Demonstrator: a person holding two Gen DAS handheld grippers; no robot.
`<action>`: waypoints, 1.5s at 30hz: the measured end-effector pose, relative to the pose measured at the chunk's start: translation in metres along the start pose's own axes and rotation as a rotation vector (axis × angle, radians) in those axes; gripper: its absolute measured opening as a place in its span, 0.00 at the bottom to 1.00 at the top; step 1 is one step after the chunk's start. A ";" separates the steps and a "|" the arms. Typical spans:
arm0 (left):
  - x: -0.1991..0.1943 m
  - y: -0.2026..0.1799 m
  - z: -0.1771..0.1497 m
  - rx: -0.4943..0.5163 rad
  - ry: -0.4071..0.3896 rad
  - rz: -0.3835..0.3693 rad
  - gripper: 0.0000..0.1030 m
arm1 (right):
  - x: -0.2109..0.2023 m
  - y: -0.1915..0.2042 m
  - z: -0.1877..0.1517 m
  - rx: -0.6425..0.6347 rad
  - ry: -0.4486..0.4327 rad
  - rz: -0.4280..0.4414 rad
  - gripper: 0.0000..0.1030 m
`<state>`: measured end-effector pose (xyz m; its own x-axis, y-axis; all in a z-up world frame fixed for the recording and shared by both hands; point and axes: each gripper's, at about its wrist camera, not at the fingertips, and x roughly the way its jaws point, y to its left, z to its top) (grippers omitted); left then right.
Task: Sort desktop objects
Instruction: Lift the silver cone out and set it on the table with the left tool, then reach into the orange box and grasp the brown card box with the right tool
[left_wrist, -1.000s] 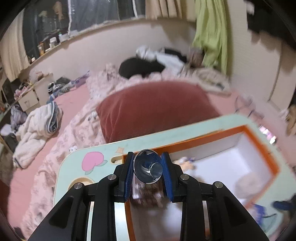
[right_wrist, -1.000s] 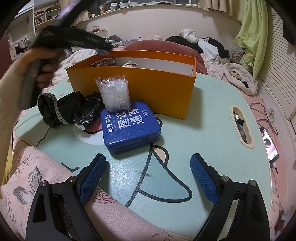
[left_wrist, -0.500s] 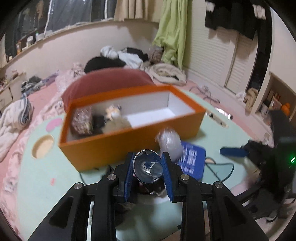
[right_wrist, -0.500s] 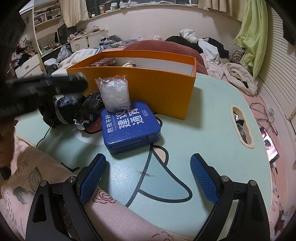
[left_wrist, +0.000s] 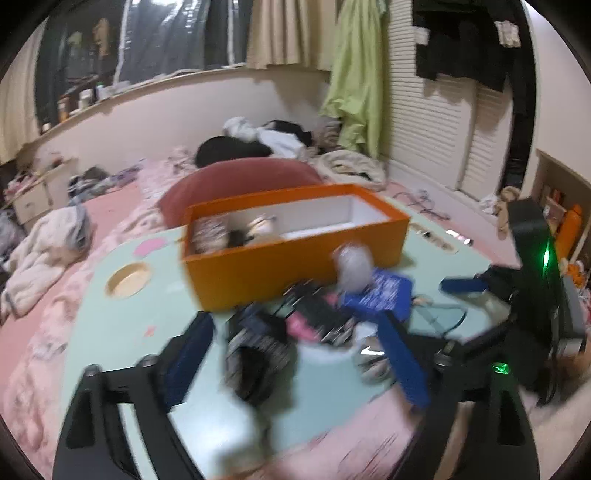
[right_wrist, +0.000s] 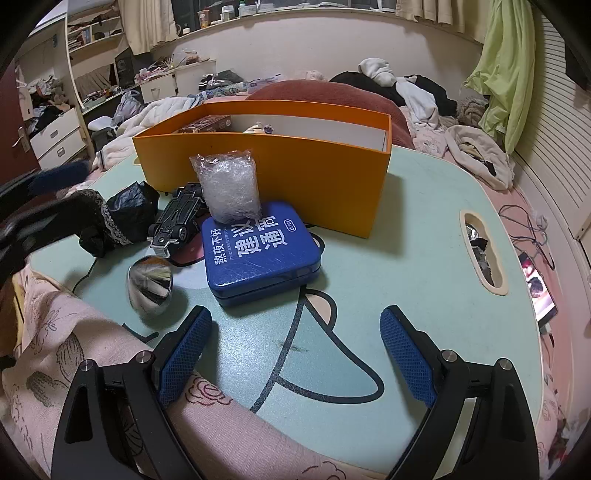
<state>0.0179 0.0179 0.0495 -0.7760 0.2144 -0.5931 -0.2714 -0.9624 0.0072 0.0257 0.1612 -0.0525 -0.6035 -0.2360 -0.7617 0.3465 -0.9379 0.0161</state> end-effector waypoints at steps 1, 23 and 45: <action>-0.002 0.004 -0.007 -0.001 0.005 0.028 0.98 | 0.000 0.000 0.000 0.000 0.000 0.000 0.90; 0.055 0.007 -0.032 -0.061 0.151 0.034 1.00 | -0.015 -0.009 0.000 0.056 -0.079 0.031 0.74; 0.054 0.009 -0.031 -0.064 0.142 0.034 1.00 | 0.114 0.035 0.183 0.532 0.297 0.619 0.45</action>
<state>-0.0088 0.0156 -0.0070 -0.6945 0.1606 -0.7014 -0.2062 -0.9783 -0.0199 -0.1622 0.0548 -0.0207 -0.1793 -0.7366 -0.6522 0.1240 -0.6746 0.7277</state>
